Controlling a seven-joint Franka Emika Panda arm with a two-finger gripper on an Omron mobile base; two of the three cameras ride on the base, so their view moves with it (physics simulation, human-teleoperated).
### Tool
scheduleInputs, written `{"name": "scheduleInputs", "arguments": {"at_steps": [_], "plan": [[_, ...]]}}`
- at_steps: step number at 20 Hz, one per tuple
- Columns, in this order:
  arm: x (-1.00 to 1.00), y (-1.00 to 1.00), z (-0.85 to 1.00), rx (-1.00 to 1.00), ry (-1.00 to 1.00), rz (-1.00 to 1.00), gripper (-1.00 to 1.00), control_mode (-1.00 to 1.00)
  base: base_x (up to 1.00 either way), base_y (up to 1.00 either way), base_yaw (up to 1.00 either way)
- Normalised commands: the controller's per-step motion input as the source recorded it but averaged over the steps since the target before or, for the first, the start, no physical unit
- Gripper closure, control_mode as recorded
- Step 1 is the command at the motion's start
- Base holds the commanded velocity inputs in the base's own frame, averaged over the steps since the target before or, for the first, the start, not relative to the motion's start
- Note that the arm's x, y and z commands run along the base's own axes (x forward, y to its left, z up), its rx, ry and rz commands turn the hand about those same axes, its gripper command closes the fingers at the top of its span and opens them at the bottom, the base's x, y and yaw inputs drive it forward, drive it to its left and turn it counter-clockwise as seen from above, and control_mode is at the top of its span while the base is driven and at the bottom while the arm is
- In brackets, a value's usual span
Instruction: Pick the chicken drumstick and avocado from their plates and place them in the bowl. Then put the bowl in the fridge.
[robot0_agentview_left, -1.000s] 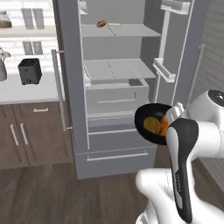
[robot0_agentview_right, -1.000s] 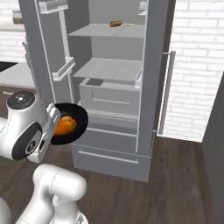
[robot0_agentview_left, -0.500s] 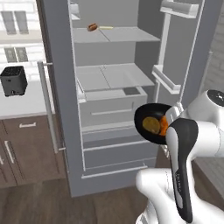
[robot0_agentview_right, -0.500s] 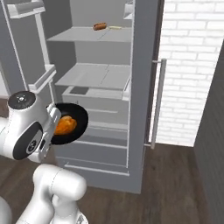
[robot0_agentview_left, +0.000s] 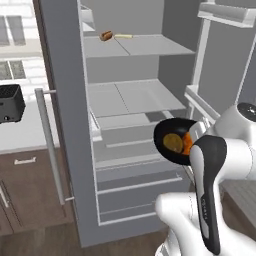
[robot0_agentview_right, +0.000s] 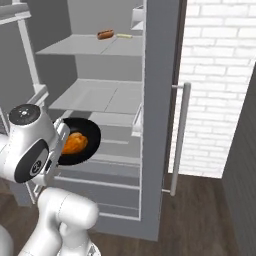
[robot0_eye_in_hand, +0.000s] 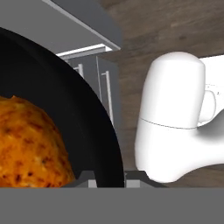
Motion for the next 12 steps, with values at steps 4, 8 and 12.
{"name": "scheduleInputs", "arguments": {"at_steps": [4, 8, 12], "plan": [[0.00, 0.00, 0.00, 0.00, 0.00, 0.00, 1.00, 1.00, 0.44, 0.00, 0.00], [0.00, 0.00, 0.00, 0.00, 0.00, 0.00, 1.00, 1.00, 0.60, 0.05, 0.00], [0.00, 0.00, 0.00, 0.00, 0.00, 0.00, 1.00, 1.00, 0.60, 0.07, 0.00]]}}
